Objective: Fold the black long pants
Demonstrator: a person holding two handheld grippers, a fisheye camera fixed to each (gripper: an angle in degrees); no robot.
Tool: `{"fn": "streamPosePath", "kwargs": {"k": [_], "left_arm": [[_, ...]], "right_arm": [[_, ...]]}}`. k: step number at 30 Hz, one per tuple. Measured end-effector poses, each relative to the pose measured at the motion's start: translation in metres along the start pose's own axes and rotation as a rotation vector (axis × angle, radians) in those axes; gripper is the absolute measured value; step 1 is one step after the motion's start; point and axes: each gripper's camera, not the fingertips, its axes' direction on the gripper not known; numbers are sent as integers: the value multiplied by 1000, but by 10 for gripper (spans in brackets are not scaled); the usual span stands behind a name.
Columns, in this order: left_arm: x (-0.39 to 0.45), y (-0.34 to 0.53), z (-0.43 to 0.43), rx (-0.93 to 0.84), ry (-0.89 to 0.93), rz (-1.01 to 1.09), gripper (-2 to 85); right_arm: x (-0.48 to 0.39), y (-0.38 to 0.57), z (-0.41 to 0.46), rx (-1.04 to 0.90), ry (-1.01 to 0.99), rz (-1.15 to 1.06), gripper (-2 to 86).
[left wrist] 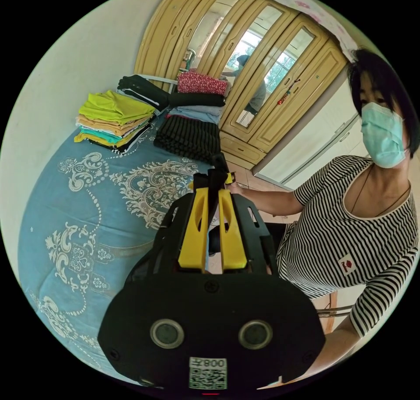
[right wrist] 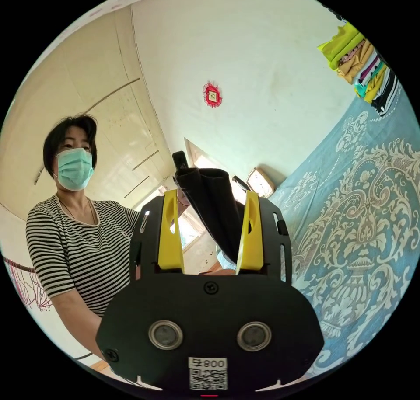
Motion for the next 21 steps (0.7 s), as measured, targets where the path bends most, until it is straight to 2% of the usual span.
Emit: {"fn": "streamPosePath", "kwargs": {"k": [6, 12, 21], "left_arm": [[-4, 7, 50, 10, 5, -17, 9], [-10, 14, 97, 18, -23, -48, 10], [-26, 20, 182, 26, -6, -89, 14]], "right_arm": [[-5, 9, 18, -23, -81, -45, 187], [-20, 9, 35, -42, -25, -89, 77], [-60, 24, 83, -152, 288, -85, 32]]}}
